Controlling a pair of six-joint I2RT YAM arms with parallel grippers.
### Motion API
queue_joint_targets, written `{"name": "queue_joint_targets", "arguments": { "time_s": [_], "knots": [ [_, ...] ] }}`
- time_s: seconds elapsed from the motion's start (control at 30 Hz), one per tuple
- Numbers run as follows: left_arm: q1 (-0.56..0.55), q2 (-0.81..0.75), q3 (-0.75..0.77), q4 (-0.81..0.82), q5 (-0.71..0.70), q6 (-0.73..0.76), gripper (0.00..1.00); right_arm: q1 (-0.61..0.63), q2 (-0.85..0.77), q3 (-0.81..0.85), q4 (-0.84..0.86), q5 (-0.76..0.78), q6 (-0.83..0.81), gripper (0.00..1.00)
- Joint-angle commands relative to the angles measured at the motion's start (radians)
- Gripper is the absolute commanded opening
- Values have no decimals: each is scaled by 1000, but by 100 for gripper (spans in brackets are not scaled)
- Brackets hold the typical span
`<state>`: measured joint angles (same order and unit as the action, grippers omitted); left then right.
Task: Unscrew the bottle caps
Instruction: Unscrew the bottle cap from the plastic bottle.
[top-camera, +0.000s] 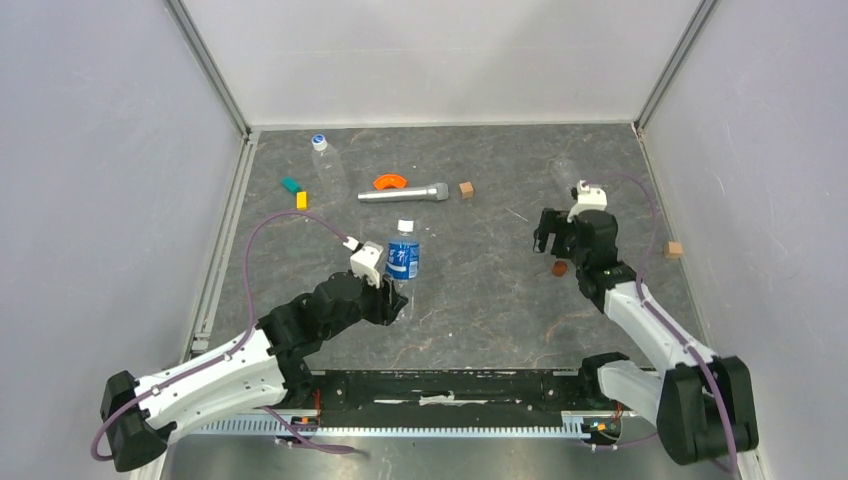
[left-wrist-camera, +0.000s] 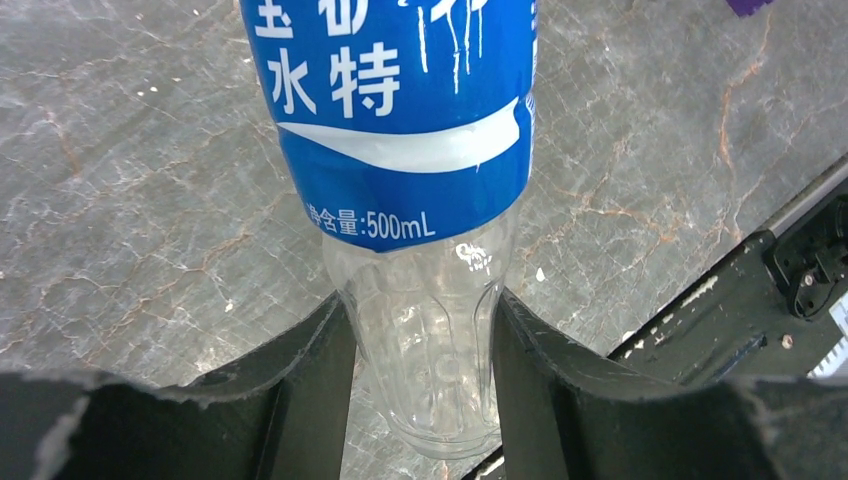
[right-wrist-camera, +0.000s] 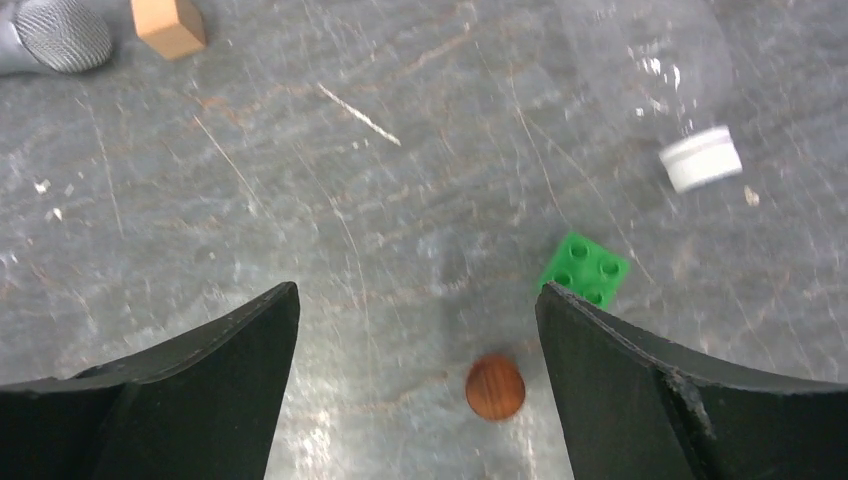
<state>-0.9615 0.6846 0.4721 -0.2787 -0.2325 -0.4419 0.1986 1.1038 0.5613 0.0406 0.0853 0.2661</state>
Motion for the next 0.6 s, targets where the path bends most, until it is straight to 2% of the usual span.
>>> {"name": "queue_joint_targets", "arguments": {
  "time_s": [0.0,0.07,0.13,0.2,0.3,0.43,0.57],
  "knots": [
    [-1,24,5,78,60,50,54,-6,-91,-92,-77,33,-16,93],
    [0,29,4,88,94,63,54,-6,-115,-103,-143,3,-3,93],
    [-1,35,-2,129,173,87,53,-6,-162,-148,-120,-140,1,93],
    [-1,57,-9,194,280,115,53,-6,-229,-227,-5,-356,41,93],
    [-1,135,16,254,446,158,53,-5,-318,-303,174,-542,197,96],
    [-2,296,101,251,654,206,51,-5,-352,-316,368,-732,375,97],
    [-3,438,172,237,737,236,49,-6,-362,-292,450,-842,451,98]
  ]
}}
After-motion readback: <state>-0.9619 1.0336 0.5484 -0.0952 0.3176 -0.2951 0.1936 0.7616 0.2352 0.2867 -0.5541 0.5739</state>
